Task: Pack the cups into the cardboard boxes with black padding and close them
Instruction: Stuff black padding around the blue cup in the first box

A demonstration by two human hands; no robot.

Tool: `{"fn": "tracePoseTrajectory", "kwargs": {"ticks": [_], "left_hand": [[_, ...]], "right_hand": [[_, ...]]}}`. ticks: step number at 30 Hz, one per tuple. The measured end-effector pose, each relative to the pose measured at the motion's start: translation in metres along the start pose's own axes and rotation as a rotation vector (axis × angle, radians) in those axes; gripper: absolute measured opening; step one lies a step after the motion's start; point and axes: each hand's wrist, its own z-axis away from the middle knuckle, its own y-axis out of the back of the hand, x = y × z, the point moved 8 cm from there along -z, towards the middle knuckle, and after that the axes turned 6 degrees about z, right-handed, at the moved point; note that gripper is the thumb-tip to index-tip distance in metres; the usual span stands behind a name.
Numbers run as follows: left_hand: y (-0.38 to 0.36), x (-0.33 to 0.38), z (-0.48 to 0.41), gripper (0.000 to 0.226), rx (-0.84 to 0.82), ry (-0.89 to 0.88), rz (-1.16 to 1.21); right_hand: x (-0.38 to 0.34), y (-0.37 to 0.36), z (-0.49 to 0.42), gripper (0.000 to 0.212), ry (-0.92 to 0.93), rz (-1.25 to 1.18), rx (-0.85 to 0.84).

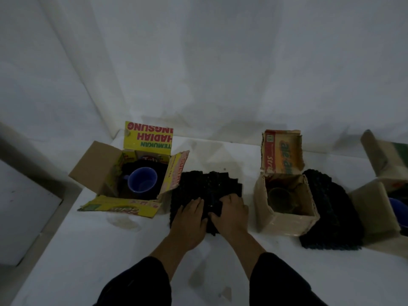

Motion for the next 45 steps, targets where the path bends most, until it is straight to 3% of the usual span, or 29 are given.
{"fn": "tracePoseTrajectory", "kwargs": {"ticks": [2, 7, 11, 14, 18, 22, 28, 35, 39, 42, 45], "left_hand": [[0.004, 0.002, -0.002, 0.058, 0.027, 0.010, 0.026], [0.018, 0.006, -0.005, 0.053, 0.099, 0.095, 0.005], [0.034, 0.012, -0.005, 0.051, 0.221, 0.177, 0.056], [0.040, 0.018, -0.011, 0.050, 0.263, 0.187, 0.373], [0.044, 0.035, -0.010, 0.048, 0.152, 0.230, 0.886], [0.047, 0.050, -0.004, 0.052, 0.074, 0.297, 1.190], [0.069, 0.056, 0.009, 0.045, 0.103, 0.250, 1.059], [0.104, 0.058, 0.027, 0.038, 0.045, 0.179, 0.977], [0.140, 0.052, 0.037, 0.042, 0.054, 0.103, 0.860], [0.178, 0.040, 0.047, 0.034, 0.185, 0.045, 0.803], [0.208, 0.021, 0.051, 0.027, 0.204, 0.015, 0.746]], "right_hand": [[0.001, 0.004, -0.003, 0.040, -0.030, -0.062, 0.012], [0.010, 0.009, -0.004, 0.014, -0.159, -0.600, -0.028], [0.017, 0.010, 0.000, 0.012, -0.258, -0.961, -0.112], [0.017, 0.014, 0.006, 0.021, -0.321, -1.164, -0.184], [0.010, 0.019, 0.013, 0.023, -0.394, -1.358, -0.309], [0.004, 0.022, 0.023, 0.025, -0.478, -1.539, -0.413], [0.001, 0.036, 0.025, 0.032, -0.400, -1.537, -0.431], [0.003, 0.096, 0.012, 0.059, -0.216, -1.682, -0.150], [-0.005, 0.127, 0.009, 0.065, -0.035, -1.594, -0.205], [-0.018, 0.148, 0.007, 0.055, 0.086, -1.396, -0.238], [-0.037, 0.163, 0.004, 0.035, 0.146, -1.267, -0.252]]}}
